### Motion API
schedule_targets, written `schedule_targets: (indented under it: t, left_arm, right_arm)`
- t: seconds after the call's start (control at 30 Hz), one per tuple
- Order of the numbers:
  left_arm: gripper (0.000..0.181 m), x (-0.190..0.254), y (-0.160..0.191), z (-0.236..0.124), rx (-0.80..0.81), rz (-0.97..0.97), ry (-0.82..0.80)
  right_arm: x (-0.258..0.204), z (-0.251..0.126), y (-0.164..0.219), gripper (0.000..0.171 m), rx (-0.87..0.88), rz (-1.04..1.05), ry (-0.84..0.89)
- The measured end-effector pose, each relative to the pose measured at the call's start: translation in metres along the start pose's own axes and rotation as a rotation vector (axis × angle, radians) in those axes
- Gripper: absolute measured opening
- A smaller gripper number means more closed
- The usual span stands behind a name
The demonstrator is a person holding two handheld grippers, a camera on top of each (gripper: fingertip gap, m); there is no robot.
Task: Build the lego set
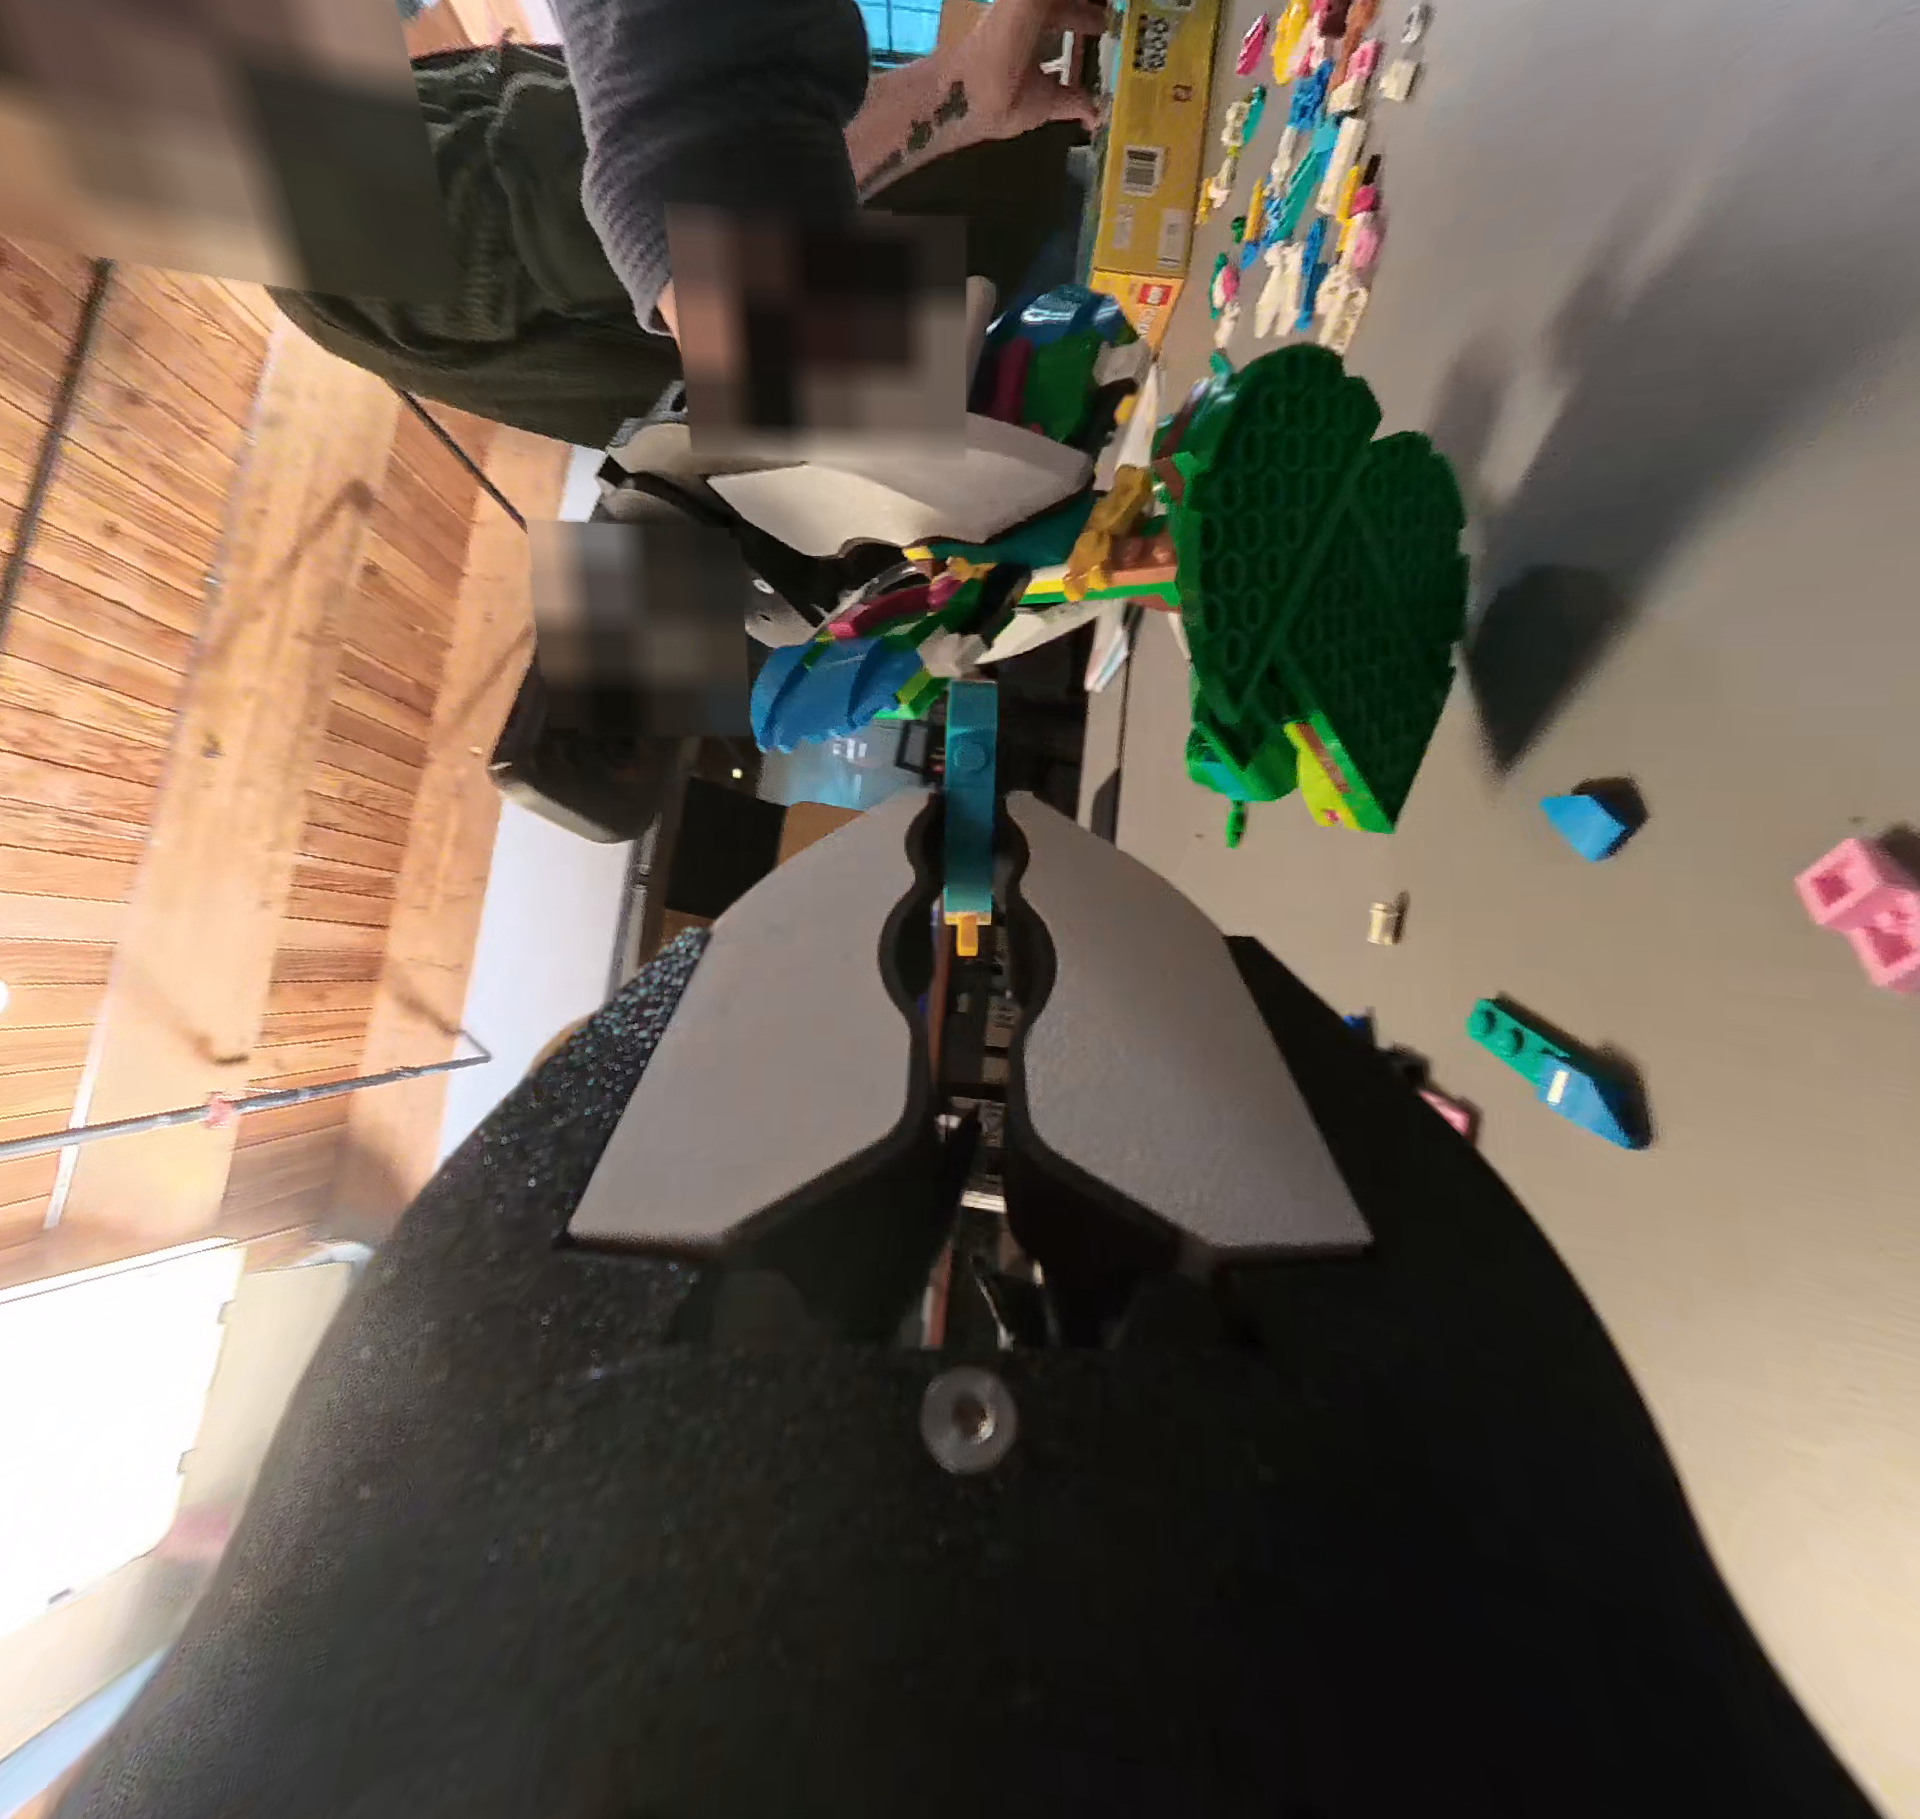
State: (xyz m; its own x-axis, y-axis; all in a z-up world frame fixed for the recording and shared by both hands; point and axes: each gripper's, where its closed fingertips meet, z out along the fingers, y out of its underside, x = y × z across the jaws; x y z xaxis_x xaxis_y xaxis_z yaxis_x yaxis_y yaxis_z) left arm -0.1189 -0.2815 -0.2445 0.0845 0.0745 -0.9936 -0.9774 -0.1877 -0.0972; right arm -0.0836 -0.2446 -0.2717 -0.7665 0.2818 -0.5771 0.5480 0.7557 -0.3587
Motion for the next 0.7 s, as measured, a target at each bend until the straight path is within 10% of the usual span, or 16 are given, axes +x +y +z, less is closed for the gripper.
schedule_targets:
  t: [0.7]
  left_arm:
    - [0.008, 0.019, -0.027, 0.011, 0.055, 0.399, -0.035]
  right_arm:
    - [-0.006, -0.006, 0.012, 0.019, -0.062, 0.082, -0.087]
